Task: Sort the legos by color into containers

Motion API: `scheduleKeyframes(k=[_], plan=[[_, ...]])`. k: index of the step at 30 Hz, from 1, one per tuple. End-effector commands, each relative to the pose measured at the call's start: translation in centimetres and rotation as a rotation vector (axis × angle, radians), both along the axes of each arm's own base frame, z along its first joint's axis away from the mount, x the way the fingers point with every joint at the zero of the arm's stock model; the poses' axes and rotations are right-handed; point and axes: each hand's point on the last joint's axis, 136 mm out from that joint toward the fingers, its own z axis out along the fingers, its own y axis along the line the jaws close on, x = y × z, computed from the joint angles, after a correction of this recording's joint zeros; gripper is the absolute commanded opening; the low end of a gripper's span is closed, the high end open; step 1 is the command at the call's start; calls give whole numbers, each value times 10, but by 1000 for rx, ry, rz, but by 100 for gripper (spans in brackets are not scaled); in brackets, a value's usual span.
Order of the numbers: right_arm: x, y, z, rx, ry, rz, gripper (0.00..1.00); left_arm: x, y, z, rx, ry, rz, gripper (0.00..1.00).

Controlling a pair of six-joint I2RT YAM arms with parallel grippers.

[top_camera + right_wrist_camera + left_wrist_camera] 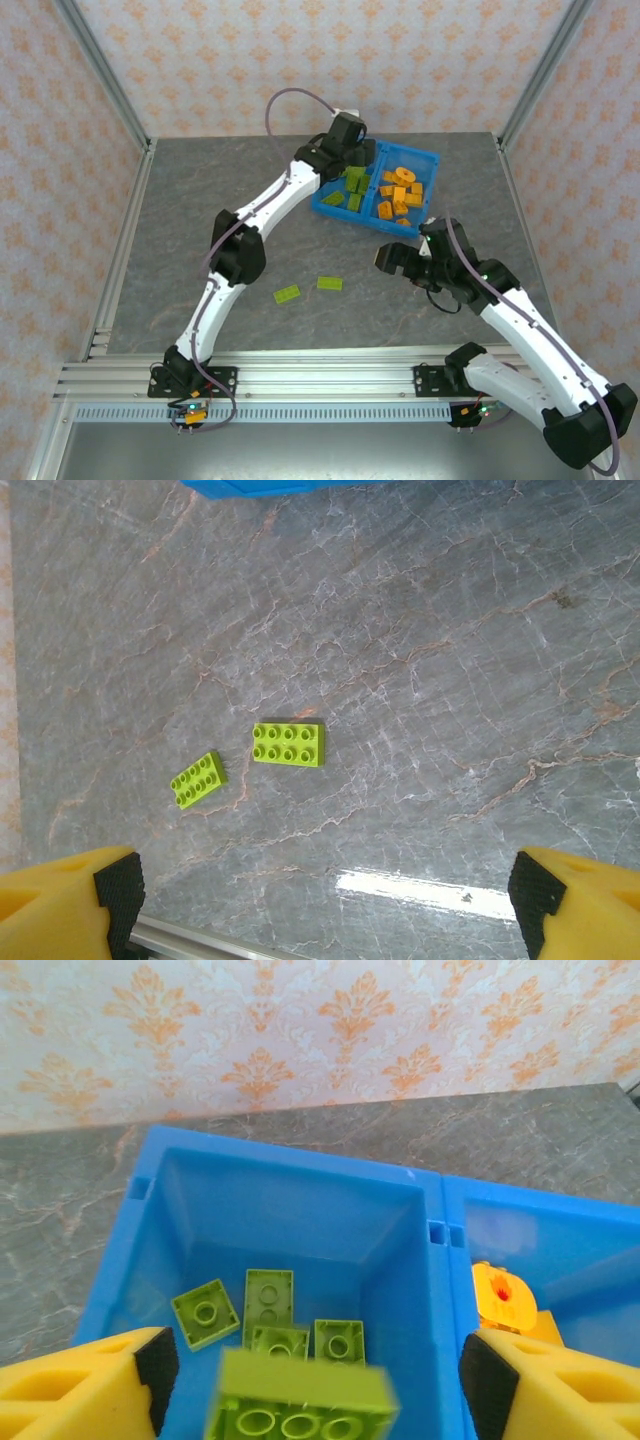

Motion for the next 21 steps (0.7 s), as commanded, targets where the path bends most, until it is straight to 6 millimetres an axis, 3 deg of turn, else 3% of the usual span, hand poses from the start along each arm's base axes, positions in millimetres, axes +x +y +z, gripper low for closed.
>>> scheduleKeyframes(k=[1, 7, 10, 13, 16, 21], plan=[[8, 4, 8, 16, -28, -9, 95, -18, 8, 67, -9, -97, -27, 99], [14, 8, 6, 2, -18, 3, 95, -43, 14, 75, -3, -65, -82, 100], [17, 6, 5, -20, -25, -1, 95, -72, 13, 74, -52, -68, -118, 100], [21, 2, 4, -41, -39, -14, 95, -116, 21, 69, -33, -71, -140, 100], [24, -3, 2, -73, -56, -26, 95, -167, 23, 47, 33, -38, -182, 100], [29, -13, -1, -117, -74, -69, 95, -239, 20, -20, 112, 94, -173, 100]])
